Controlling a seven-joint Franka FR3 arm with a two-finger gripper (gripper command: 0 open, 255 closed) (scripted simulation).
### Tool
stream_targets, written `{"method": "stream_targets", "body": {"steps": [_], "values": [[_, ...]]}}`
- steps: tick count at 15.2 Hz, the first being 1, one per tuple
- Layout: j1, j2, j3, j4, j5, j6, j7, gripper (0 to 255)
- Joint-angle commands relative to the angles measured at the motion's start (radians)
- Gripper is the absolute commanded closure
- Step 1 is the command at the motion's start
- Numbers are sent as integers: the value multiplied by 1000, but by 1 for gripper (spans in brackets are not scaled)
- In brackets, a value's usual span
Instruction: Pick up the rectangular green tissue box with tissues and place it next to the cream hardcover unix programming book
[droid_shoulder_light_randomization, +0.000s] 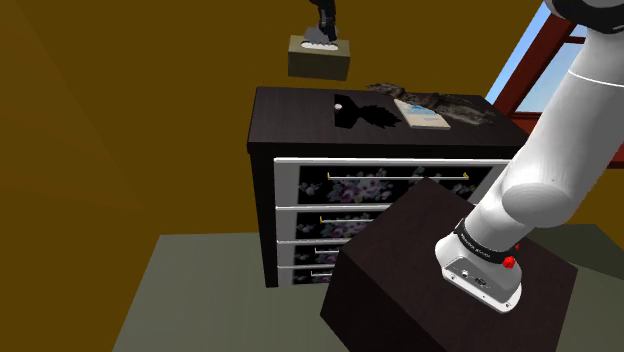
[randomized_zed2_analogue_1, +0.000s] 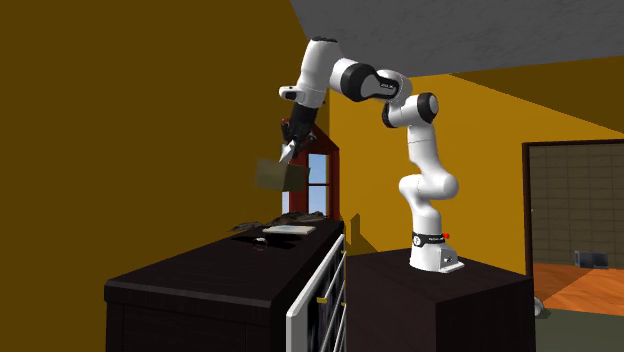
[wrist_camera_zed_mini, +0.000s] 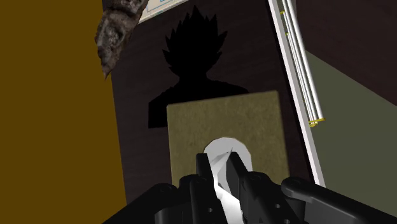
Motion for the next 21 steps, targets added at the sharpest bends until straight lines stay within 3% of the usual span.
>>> {"method": "stream_targets", "body": {"steps": [1,11,21], "values": [[-26,-77,-15,-104,11,47,-19,255],[-114,-376,-130,-456,17,204,-160,255],[-191,-600,-283,-678,-34,317,-336,255]]}}
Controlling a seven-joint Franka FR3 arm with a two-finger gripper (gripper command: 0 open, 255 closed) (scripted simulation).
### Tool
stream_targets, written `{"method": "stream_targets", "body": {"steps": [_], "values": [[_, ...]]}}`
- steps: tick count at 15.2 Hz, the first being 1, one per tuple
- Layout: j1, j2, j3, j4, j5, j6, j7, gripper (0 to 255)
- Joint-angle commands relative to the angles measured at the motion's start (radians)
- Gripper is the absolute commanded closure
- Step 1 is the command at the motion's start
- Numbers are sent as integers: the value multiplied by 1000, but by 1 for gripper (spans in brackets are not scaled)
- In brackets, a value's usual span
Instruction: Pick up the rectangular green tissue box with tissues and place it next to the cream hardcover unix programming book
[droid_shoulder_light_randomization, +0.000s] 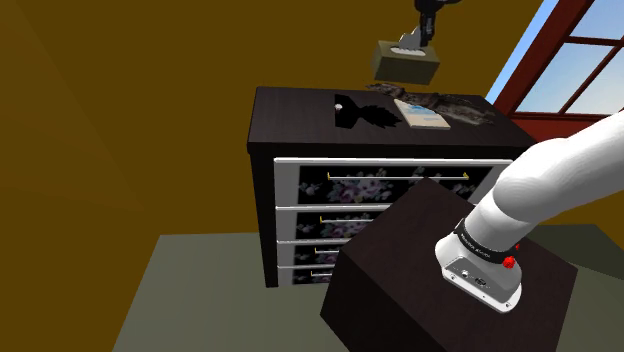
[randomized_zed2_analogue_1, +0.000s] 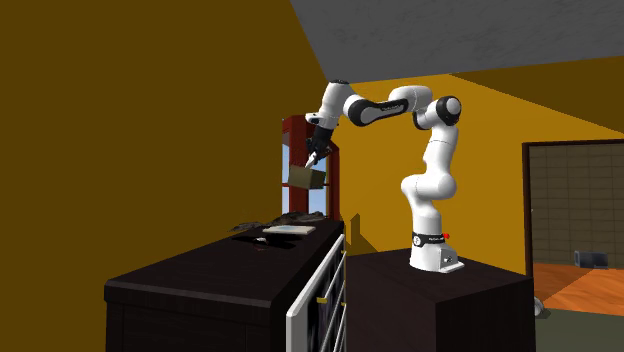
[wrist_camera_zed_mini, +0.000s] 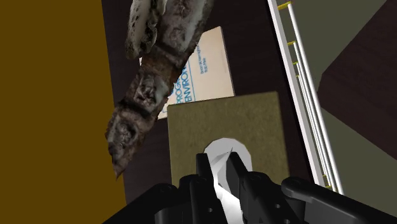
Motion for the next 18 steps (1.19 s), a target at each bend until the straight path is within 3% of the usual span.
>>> {"method": "stream_targets", "body": {"steps": [1,7,18], "values": [[-16,-37,-33,-32,-14,20,-39,255],[-71,-130,-149,-104,-65,81,-165,255],[-87,-118,-170,-233,-116,206,-90,255]]}}
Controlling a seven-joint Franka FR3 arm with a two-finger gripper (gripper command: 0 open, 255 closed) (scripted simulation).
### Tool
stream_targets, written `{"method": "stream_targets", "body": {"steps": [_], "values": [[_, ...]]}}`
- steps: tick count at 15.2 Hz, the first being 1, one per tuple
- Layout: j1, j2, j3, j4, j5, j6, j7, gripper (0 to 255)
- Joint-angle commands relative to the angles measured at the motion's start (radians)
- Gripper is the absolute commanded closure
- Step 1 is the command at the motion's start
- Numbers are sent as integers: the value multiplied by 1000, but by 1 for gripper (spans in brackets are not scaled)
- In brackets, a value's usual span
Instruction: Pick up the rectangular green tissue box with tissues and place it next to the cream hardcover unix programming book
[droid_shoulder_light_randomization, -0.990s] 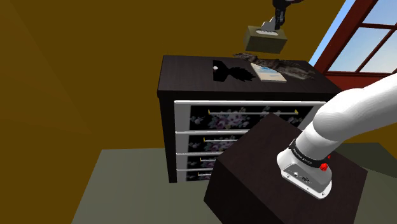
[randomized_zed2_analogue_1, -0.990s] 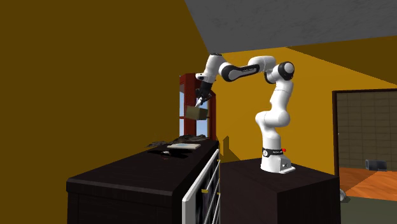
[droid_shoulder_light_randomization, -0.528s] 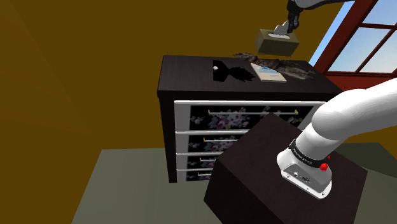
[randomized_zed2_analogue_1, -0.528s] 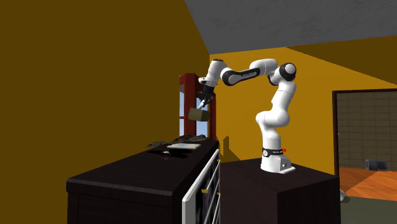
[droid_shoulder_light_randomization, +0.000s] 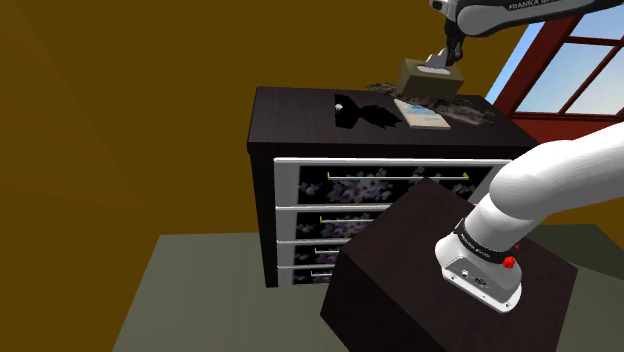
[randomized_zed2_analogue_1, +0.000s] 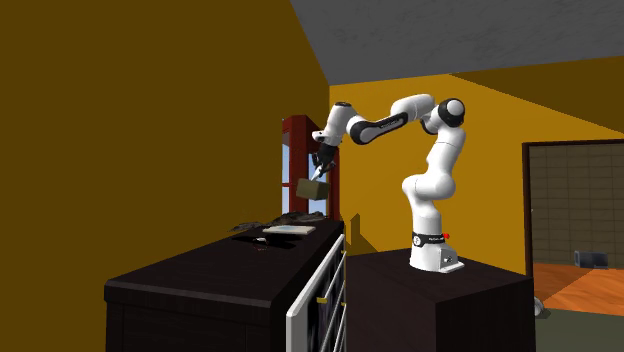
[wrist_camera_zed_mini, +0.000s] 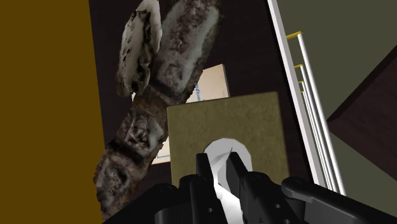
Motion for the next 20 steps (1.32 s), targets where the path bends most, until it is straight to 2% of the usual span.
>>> {"method": "stream_targets", "body": {"steps": [1,20], "values": [[-4,3,-5,-24,-12,25,14,255],[-48,108,-38,-186,-145,262,179,255]]}}
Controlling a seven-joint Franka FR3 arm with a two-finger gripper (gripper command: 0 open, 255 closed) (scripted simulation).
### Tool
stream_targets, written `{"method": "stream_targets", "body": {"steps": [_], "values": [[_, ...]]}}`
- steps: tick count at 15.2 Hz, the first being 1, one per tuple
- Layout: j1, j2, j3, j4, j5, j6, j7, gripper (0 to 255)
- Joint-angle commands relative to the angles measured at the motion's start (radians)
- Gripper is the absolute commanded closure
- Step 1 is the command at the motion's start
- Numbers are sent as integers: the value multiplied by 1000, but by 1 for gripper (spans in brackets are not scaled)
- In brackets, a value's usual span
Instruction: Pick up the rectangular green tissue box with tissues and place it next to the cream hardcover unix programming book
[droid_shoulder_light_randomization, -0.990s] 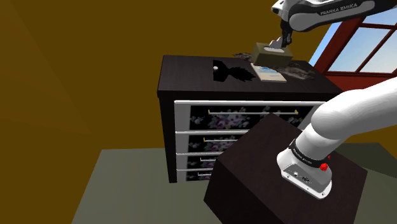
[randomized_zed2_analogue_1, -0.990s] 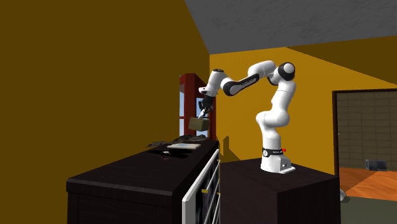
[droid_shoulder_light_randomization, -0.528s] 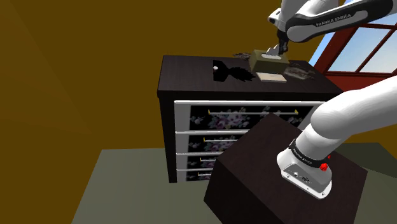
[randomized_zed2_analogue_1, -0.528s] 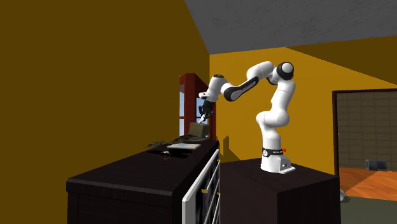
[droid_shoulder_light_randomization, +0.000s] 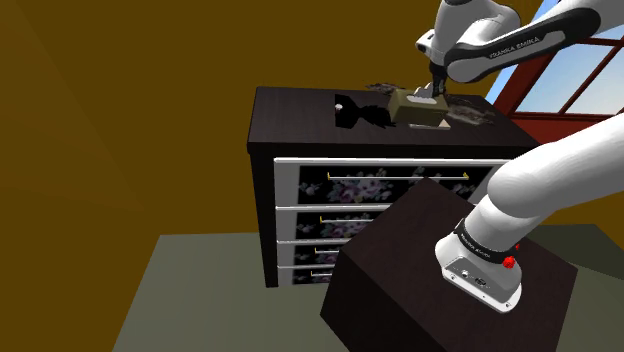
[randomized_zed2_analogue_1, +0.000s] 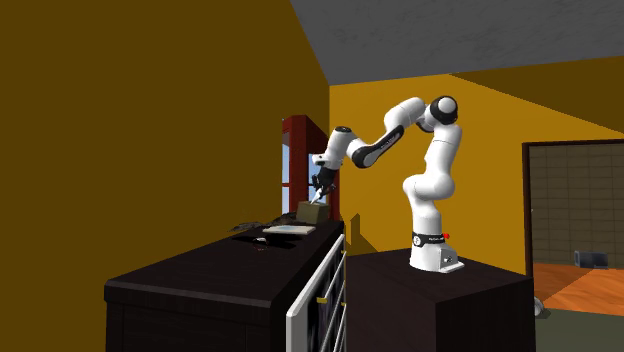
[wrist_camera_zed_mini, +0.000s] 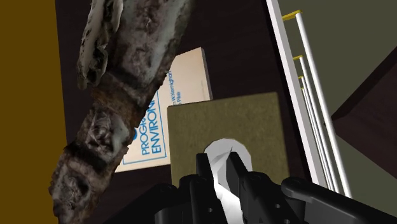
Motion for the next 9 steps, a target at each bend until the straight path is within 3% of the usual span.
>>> {"method": "stream_targets", "body": {"steps": [1,9], "values": [[-6,16,-3,-15,-19,27,22,255],[-32,98,-11,-53,-103,132,119,255]]}}
